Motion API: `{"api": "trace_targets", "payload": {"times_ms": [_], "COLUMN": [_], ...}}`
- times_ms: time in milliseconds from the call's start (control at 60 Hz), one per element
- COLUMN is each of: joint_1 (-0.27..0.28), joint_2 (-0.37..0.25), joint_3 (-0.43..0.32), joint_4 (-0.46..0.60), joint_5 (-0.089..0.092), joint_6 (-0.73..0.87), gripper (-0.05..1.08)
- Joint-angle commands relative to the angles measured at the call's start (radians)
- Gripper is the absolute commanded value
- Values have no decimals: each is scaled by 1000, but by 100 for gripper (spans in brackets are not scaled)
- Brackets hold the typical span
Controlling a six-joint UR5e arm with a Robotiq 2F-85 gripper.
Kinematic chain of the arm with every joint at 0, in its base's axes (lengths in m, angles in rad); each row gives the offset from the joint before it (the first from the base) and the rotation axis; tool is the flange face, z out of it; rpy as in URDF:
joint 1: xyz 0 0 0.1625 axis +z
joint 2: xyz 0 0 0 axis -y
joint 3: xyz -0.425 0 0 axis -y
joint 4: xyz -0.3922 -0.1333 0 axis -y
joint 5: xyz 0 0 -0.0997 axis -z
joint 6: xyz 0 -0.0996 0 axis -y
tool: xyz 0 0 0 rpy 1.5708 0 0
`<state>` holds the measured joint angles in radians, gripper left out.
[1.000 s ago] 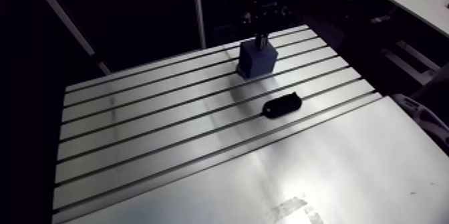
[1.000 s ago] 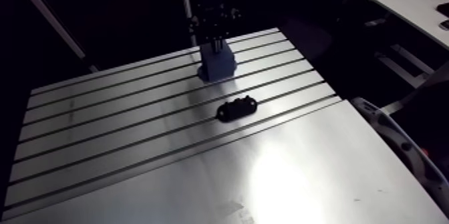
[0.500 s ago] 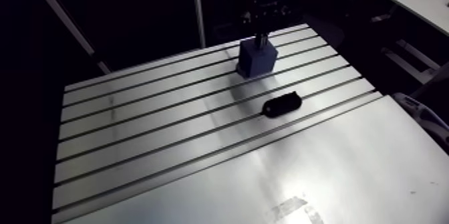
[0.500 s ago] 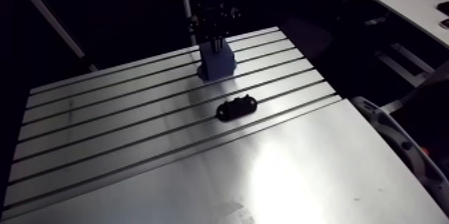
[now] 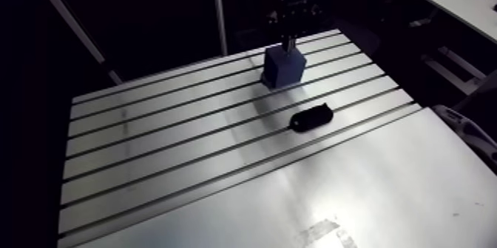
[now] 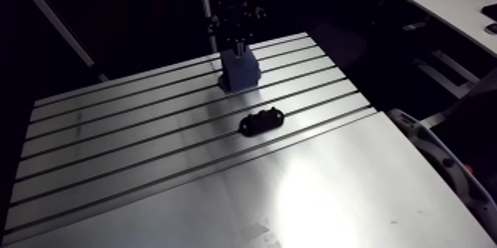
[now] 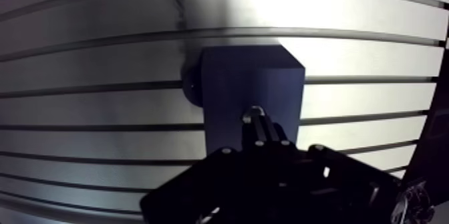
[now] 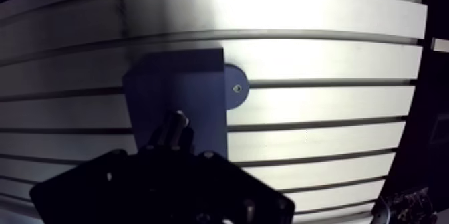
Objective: Pick up the M10 bolt and insert it into the hex recess until seated.
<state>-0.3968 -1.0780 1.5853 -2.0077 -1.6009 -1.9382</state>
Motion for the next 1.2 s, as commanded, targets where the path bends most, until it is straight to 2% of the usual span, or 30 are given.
{"api": "trace_targets", "payload": {"times_ms": [17, 83, 117, 133, 167, 183, 200, 217, 233, 500, 700, 850, 917, 1200], "joint_1": [-1, 1, 1, 1, 1, 2, 5, 5, 8, 9, 16, 25, 72, 110], "joint_2": [-19, -26, -30, -33, -33, -36, -38, -38, -42, -129, -203, -277, -338, -478], "joint_3": [-5, -2, -2, 0, 0, 0, 0, 0, -1, -23, -94, -94, -90, -46], "joint_4": [17, 26, 32, 35, 35, 37, 42, 42, 52, 132, 312, 415, 473, 497], "joint_5": [0, 0, 0, 0, 0, 2, 2, 2, 0, 2, 3, 12, 14, 21], "joint_6": [0, 3, 7, 9, 9, 7, 2, 2, -1, 22, 153, 166, 166, 166], "gripper": [107, 105, 101, 90, 90, 66, 32, 32, 1, 0, 0, 0, 0, 0]}}
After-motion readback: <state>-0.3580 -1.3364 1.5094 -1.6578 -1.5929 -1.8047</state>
